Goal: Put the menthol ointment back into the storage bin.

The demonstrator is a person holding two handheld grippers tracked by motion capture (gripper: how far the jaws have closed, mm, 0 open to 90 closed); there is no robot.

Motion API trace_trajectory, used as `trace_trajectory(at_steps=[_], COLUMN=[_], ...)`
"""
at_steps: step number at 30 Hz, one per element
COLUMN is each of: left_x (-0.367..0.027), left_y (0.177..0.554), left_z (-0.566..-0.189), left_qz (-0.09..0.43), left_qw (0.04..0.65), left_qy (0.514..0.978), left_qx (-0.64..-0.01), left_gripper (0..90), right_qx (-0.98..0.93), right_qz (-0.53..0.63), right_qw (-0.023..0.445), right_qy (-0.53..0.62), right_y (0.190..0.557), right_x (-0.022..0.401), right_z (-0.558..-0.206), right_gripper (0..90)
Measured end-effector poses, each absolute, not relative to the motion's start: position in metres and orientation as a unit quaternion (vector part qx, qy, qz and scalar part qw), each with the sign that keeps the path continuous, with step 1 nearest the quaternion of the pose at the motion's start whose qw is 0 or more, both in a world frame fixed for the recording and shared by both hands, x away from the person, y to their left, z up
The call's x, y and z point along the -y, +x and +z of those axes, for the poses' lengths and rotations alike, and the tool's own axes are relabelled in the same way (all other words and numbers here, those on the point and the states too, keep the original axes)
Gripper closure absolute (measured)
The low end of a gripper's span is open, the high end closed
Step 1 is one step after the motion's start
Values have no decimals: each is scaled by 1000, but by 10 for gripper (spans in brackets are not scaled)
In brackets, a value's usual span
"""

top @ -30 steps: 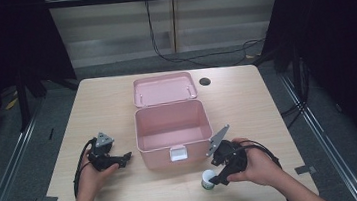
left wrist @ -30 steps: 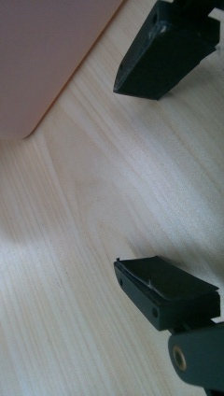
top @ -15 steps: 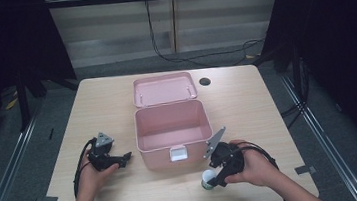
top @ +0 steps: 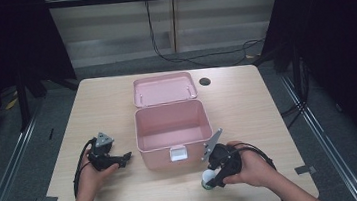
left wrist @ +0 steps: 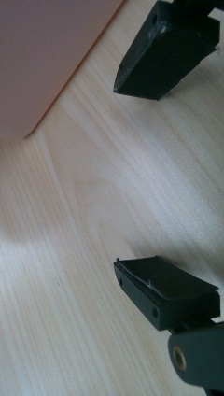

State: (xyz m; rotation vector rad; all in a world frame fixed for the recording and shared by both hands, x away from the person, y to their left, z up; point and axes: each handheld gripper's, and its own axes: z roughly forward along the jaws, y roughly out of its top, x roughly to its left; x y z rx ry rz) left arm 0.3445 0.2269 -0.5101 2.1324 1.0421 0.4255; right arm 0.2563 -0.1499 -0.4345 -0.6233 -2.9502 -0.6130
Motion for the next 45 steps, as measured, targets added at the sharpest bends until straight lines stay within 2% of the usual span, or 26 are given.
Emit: trace_trajectory(at_steps=[13, 32, 45], left_x=[-228, -228, -228], left_y=[345, 345, 345], left_z=[-510, -510, -510], left_qz=[166, 165, 166], left_qw=[354, 355, 353], left_qy=[828, 827, 828], left_qx=[-401, -404, -402], left_gripper=[127, 127, 127], right_qx=[963, 965, 960], right_qz=[-190, -176, -175], right_qw=[37, 41, 48], right_qy=[-187, -187, -214], right_y=[258, 259, 266], right_x=[145, 144, 152], right_z=[-436, -432, -412], right_gripper=[495, 506, 507])
